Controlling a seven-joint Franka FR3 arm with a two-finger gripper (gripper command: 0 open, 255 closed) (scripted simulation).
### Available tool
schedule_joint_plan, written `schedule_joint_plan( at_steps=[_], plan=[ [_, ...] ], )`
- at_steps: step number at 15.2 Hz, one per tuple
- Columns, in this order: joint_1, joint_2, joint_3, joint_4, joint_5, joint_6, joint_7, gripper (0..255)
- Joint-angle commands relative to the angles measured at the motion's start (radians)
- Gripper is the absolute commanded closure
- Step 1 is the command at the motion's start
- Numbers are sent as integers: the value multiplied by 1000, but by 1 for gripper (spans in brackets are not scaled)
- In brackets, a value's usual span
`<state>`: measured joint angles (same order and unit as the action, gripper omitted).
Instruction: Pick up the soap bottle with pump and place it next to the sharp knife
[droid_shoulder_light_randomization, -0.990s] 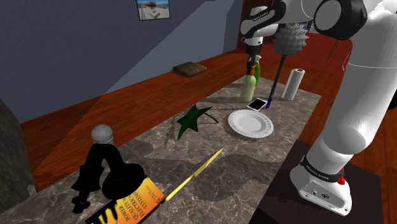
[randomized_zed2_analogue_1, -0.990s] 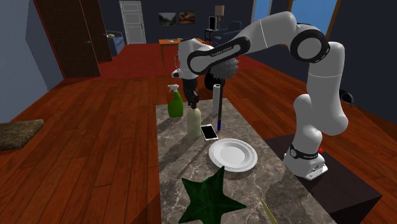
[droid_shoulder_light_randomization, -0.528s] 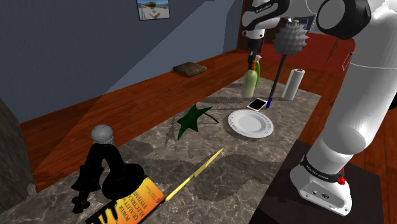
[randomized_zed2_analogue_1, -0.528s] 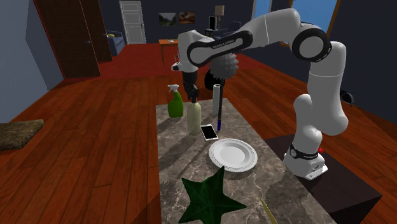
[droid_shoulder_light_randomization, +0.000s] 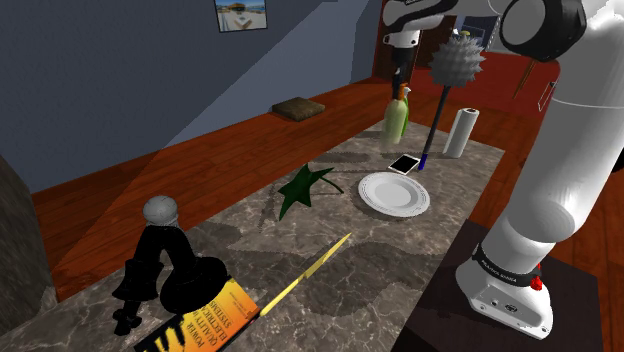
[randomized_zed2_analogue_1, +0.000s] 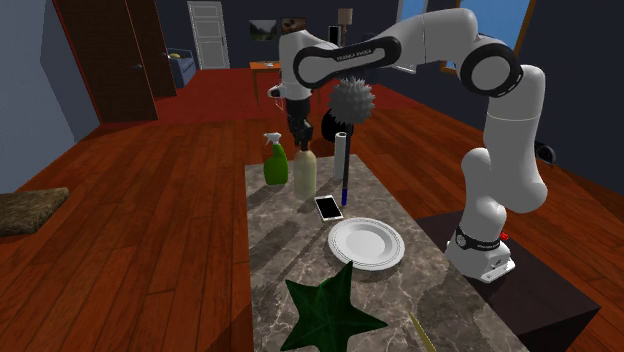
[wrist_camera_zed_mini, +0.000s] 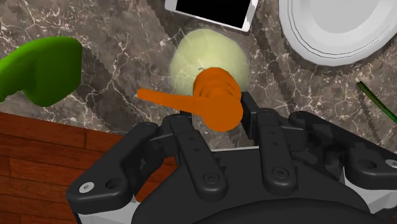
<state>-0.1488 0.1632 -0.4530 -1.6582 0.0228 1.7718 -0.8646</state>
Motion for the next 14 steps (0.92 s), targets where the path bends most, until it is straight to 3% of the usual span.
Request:
schedule_joint_plan(
  at_steps=[1,7,14],
  plan=[
    [0,-1,0,26,0,-27,1,255],
    [-3,3,-2,102,1,-99,-2,255],
    [95,-217,67,-92,-86,-112,172,255]
  ],
)
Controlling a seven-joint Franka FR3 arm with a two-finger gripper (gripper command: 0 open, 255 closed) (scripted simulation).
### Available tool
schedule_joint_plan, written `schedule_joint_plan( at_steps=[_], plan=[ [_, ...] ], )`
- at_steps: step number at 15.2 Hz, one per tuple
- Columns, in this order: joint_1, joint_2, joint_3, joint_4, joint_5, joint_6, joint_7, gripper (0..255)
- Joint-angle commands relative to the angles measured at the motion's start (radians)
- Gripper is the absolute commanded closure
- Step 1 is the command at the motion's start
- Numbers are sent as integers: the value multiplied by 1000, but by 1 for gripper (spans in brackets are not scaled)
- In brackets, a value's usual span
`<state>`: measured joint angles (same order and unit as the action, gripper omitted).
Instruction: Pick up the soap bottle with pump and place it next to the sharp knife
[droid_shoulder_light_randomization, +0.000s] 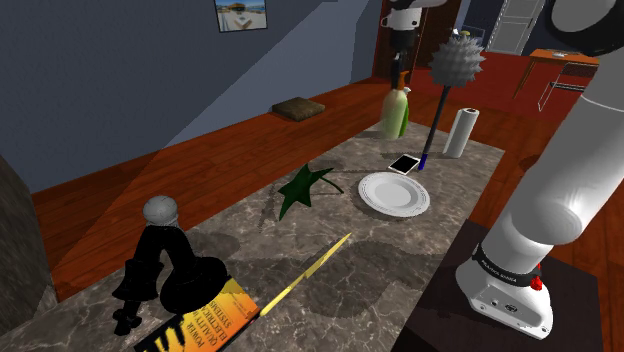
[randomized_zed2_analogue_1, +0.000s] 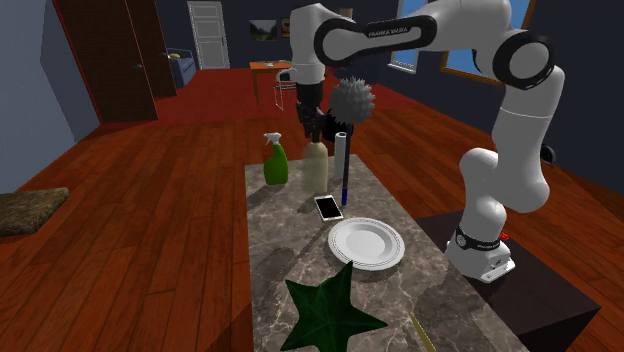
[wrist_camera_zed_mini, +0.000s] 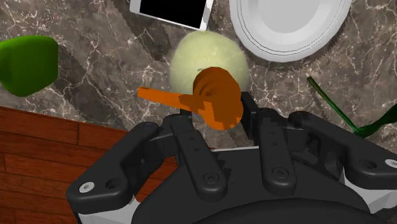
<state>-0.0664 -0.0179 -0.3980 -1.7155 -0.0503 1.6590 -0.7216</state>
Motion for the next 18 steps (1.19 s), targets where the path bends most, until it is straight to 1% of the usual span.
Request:
schedule_joint_plan(
  at_steps=[1,5,9,13,18],
  plan=[
    [24,-63,25,-56,-21,-4,54,255],
    [61,-161,83,-129,-43,-31,153,255],
    [94,-241,146,-180,-47,-64,250,255],
    [126,-305,211,-213,-37,-100,344,255],
    [165,-361,295,-228,-9,-147,462,255]
  ],
)
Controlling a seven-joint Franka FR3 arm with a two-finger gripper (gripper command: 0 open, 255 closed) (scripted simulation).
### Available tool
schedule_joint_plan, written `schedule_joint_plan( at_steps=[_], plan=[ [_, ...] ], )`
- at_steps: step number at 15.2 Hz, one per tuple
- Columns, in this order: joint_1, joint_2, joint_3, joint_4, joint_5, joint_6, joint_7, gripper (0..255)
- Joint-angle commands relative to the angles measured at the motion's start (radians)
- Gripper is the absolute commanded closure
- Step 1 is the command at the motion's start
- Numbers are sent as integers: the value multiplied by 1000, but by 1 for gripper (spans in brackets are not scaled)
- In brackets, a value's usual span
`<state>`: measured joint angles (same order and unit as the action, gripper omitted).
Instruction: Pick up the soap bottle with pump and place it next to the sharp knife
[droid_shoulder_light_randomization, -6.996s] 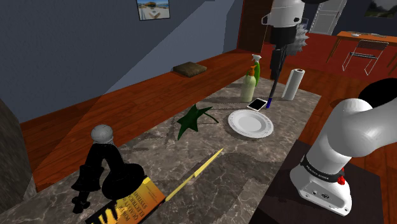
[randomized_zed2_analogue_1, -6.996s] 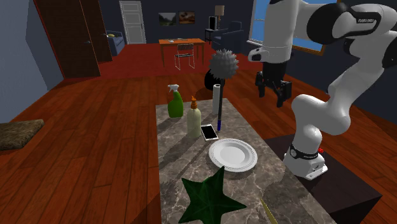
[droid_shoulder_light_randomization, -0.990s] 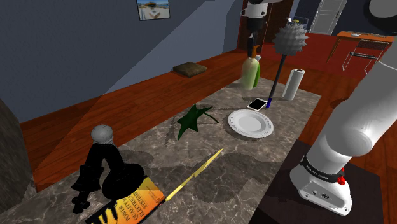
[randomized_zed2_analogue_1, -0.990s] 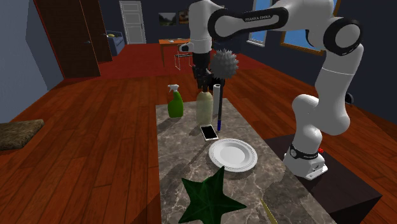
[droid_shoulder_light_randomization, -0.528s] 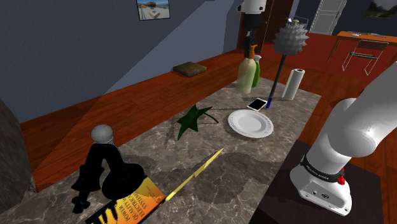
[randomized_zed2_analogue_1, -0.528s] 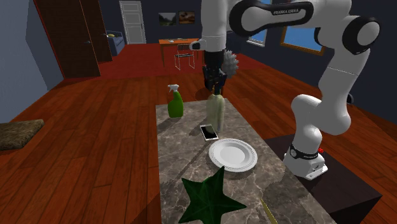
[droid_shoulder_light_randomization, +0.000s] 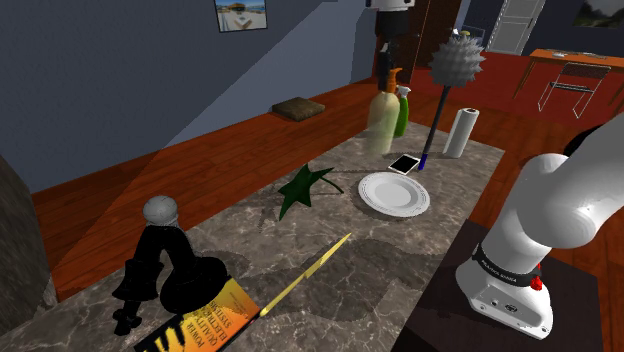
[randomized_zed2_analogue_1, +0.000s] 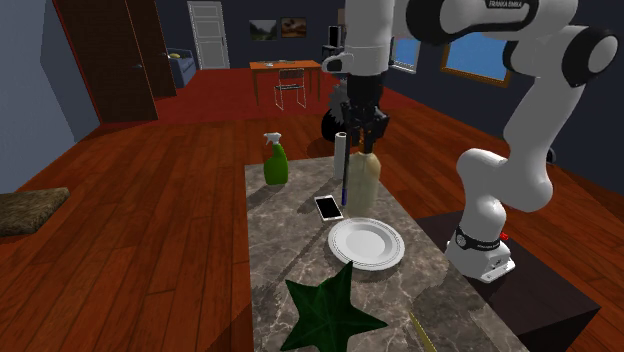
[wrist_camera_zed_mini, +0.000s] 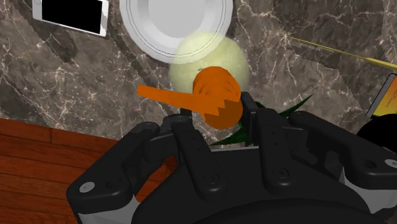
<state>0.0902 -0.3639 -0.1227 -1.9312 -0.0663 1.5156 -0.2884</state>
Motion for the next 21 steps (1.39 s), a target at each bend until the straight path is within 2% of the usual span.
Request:
schedule_joint_plan(
  at_steps=[1,11,21],
  plan=[
    [17,-23,36,-12,13,-13,52,255],
    [96,-42,207,53,93,-100,292,255],
    [169,51,383,231,156,-176,550,255]
  ],
)
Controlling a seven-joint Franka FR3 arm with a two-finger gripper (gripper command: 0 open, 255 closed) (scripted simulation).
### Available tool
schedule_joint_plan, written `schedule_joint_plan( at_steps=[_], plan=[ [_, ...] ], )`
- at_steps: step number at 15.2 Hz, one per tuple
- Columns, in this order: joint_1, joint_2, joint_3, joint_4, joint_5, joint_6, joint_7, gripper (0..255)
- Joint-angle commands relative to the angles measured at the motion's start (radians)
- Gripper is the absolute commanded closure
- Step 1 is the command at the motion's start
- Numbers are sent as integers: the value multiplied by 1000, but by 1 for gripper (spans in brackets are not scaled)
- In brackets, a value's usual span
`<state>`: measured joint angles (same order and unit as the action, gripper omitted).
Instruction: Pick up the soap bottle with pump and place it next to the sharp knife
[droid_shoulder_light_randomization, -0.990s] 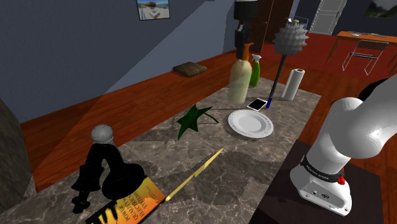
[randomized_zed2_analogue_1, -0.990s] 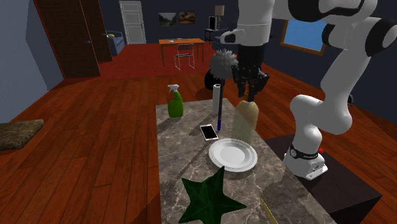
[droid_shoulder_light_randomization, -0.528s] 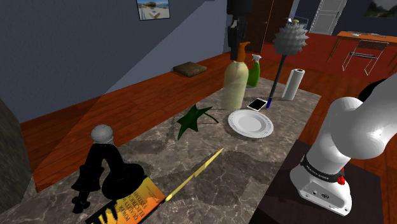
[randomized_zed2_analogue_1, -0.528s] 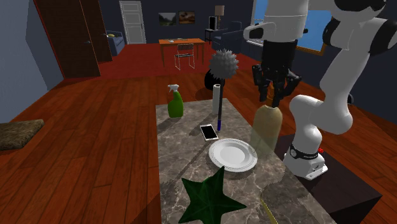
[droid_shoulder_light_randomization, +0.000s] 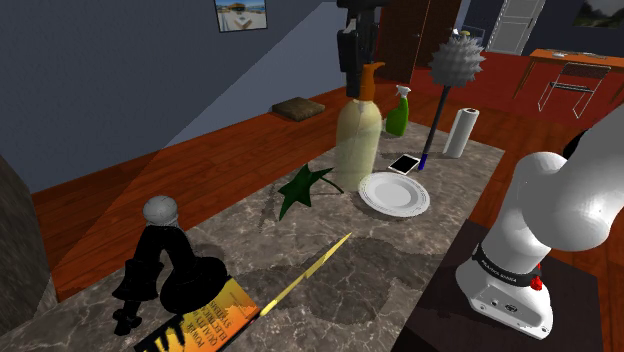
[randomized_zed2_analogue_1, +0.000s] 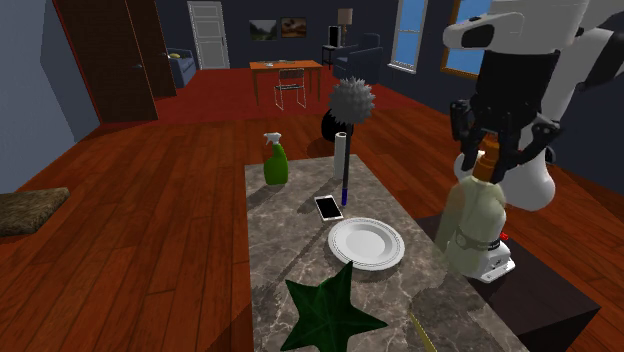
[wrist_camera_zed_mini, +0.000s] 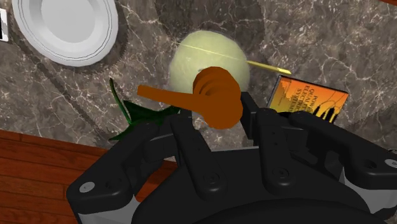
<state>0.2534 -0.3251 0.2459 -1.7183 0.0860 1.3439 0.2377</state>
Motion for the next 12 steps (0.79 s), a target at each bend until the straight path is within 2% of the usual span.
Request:
schedule_joint_plan(
  at_steps=[1,7,12],
  plan=[
    [13,28,33,43,6,-12,51,255],
    [61,155,149,225,2,-63,226,255],
    [127,314,252,436,-50,-123,390,255]
  ],
)
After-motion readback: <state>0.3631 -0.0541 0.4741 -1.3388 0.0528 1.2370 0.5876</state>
